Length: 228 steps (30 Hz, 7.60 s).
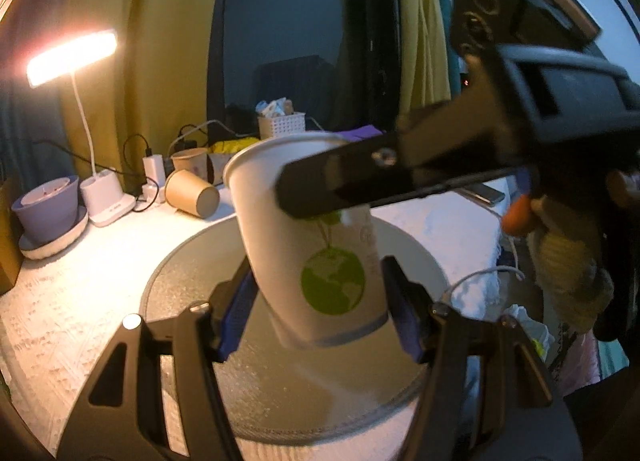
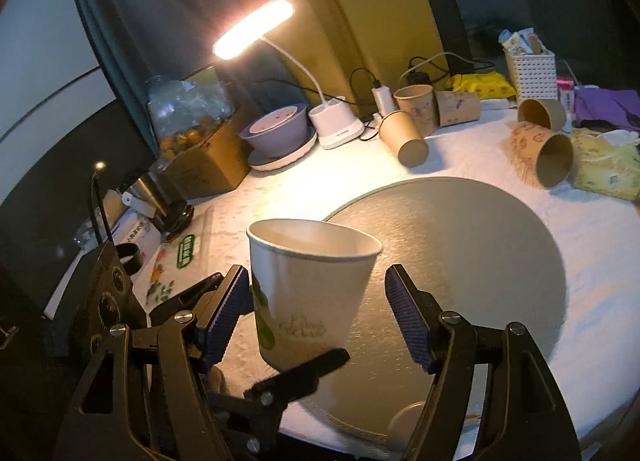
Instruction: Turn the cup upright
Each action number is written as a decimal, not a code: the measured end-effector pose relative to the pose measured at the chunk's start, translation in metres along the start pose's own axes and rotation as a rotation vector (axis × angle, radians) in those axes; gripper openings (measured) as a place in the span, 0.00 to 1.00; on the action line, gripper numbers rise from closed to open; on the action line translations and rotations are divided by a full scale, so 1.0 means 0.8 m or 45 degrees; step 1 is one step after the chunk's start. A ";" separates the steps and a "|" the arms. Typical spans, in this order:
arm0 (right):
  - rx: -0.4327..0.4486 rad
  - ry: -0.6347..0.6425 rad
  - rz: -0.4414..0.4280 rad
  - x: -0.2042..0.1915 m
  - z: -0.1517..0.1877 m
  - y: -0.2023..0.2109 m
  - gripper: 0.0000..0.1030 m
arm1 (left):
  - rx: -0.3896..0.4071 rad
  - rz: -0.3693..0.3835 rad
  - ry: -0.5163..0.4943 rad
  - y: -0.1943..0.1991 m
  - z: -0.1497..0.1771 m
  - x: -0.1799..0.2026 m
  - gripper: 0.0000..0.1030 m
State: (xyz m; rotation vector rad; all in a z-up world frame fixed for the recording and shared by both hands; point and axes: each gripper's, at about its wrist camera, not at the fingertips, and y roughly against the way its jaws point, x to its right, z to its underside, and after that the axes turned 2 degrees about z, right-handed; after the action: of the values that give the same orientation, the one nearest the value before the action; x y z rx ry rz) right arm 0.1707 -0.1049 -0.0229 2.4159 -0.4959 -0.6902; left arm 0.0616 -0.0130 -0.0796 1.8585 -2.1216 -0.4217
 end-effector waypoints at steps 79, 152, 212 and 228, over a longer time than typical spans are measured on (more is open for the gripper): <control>0.059 0.223 0.452 0.048 -0.057 -0.116 0.67 | -0.411 -0.129 0.653 -0.075 0.015 -0.173 0.74; 0.113 0.186 0.546 0.000 0.055 0.010 0.73 | -0.287 -0.195 0.420 0.020 0.000 -0.058 0.74; 0.422 0.312 0.619 -0.095 0.050 0.165 0.73 | 0.222 -0.267 0.162 0.179 -0.082 -0.001 0.89; 0.420 0.310 0.620 -0.096 0.051 0.162 0.73 | 0.228 -0.270 0.158 0.179 -0.083 -0.001 0.91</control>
State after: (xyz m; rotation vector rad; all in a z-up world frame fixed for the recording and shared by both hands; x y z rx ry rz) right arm 0.0614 -0.1845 0.0555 2.4791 -1.1133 -0.1071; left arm -0.0415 0.0039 0.0385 2.1601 -1.9447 -0.1596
